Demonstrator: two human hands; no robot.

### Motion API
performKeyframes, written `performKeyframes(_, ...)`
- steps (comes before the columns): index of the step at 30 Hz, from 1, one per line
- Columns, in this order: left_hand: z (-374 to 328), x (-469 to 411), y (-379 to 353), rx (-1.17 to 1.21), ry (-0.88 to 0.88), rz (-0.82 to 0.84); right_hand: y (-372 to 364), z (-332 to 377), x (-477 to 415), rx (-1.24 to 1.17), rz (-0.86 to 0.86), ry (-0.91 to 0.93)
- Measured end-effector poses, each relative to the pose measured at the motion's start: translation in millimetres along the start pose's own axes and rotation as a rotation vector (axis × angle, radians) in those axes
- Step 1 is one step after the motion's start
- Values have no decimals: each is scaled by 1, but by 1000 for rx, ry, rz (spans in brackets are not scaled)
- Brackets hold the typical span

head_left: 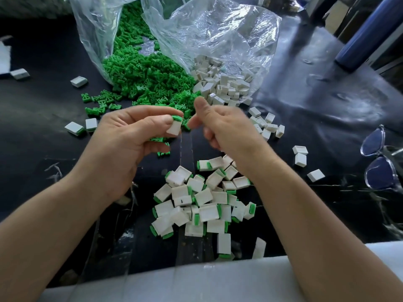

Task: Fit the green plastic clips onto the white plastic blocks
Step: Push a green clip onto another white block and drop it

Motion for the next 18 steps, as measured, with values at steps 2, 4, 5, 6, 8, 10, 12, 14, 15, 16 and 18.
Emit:
performKeyframes(2, -2, 3, -3, -13, -11, 28, 22, -6, -9, 148, -183, 37)
performKeyframes(4, -3, 6, -8, -40, -13, 91, 43, -15, -17, 329, -364, 36)
performKeyframes(5, -3, 8, -11, -69, -16, 139, 51, -20, -20, 400, -426, 18)
performKeyframes(6, -3, 10, -15, -105, -17, 194, 58, -26, -24, 452, -456, -11)
performKeyframes(8, -1, 14, -22, -171, -5, 305, 63, -37, -30, 516, -449, -77)
performKeyframes(10, 0, 18, -26, -187, 10, 350, 61, -44, -34, 591, -411, -117)
performKeyframes(12, -1, 15, -23, -181, 8, 289, 58, -47, -35, 663, -405, -119)
performKeyframes(14, -2, 9, -14, -143, 19, 163, 56, -46, -35, 685, -412, -96)
performKeyframes(15, -1, 7, -9, -121, 30, 102, 56, -45, -35, 689, -414, -84)
performKeyframes(16, -1, 5, -5, -100, 44, 54, 56, -44, -35, 695, -414, -75)
performKeyframes(18, 1, 2, 0, -83, 67, -4, 57, -42, -34, 703, -416, -51)
Point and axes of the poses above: each hand's wrist, its own x-axis away from the middle knuckle, its own y-axis out of the back of the hand, z = x × y, the point moved 6 cm from there along -x, towards the middle knuckle
